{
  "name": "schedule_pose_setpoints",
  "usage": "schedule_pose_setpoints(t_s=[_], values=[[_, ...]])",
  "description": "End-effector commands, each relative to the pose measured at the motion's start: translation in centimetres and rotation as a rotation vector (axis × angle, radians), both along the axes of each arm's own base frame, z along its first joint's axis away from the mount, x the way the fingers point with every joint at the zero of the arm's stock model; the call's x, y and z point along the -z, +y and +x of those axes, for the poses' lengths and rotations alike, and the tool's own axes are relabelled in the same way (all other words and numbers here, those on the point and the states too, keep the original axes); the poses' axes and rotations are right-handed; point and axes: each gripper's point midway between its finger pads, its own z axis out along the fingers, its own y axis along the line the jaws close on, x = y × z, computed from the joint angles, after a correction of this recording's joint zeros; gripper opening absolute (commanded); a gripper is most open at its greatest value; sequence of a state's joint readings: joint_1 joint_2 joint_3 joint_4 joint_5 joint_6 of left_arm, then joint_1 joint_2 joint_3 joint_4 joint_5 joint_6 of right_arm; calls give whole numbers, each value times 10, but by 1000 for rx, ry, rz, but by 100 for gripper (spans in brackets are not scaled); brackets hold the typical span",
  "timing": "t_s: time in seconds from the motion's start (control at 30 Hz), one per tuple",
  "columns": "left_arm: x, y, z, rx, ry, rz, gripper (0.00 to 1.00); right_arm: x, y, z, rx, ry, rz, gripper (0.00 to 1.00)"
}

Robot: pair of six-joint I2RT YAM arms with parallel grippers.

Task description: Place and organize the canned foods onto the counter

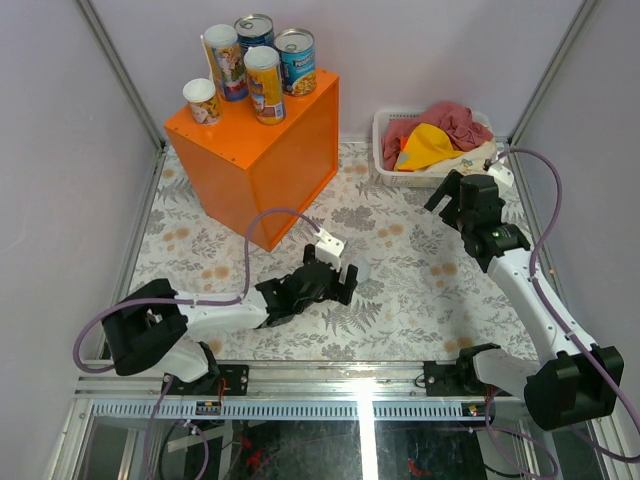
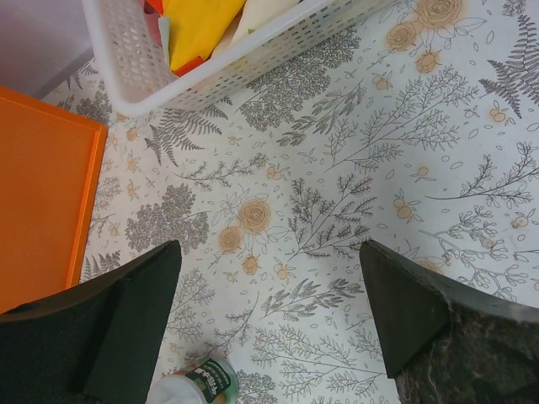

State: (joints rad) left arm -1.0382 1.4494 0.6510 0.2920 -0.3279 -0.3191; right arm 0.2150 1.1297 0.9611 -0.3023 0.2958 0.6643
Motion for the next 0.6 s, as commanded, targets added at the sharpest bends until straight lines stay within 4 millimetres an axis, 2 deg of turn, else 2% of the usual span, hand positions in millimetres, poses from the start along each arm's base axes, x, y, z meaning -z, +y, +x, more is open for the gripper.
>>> schedule_pose_setpoints(t_s=[0.0, 0.33, 0.57], values=[[-32, -13, 11, -14, -174, -120, 84, -10, -3, 0, -2, -32, -11, 93], [-22, -31, 5, 57, -275, -99, 87, -8, -4, 0, -2, -24, -24, 93], [-10, -35, 9, 42, -274, -89, 88, -7, -5, 0, -4, -20, -30, 93]])
